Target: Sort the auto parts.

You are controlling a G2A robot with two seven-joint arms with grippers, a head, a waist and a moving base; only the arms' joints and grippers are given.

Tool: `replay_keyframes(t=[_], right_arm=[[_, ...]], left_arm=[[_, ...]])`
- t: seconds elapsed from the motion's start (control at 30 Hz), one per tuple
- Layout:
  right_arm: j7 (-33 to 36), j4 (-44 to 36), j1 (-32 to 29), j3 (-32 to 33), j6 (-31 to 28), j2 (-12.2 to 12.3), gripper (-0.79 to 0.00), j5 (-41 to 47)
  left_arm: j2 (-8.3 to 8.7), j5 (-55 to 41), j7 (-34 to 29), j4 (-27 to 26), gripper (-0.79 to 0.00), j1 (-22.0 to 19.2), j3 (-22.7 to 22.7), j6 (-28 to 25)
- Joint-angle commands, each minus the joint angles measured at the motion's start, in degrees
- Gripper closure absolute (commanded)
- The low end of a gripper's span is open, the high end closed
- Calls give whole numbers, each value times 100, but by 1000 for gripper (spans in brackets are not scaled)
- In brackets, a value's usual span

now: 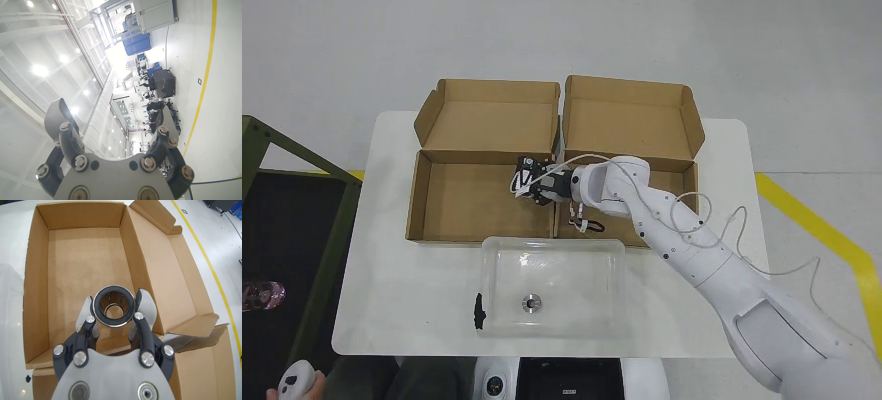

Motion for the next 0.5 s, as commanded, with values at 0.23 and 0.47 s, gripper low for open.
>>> replay_keyframes(t=[0.23,0.47], right_arm=[[-54,481,157,-166,79,-218,0,-62],[-78,788,213,-230,116,-348,-151,-134]], left_arm=[[0,0,0,0,-785,0,0,0],[0,0,0,0,-785,0,0,0]])
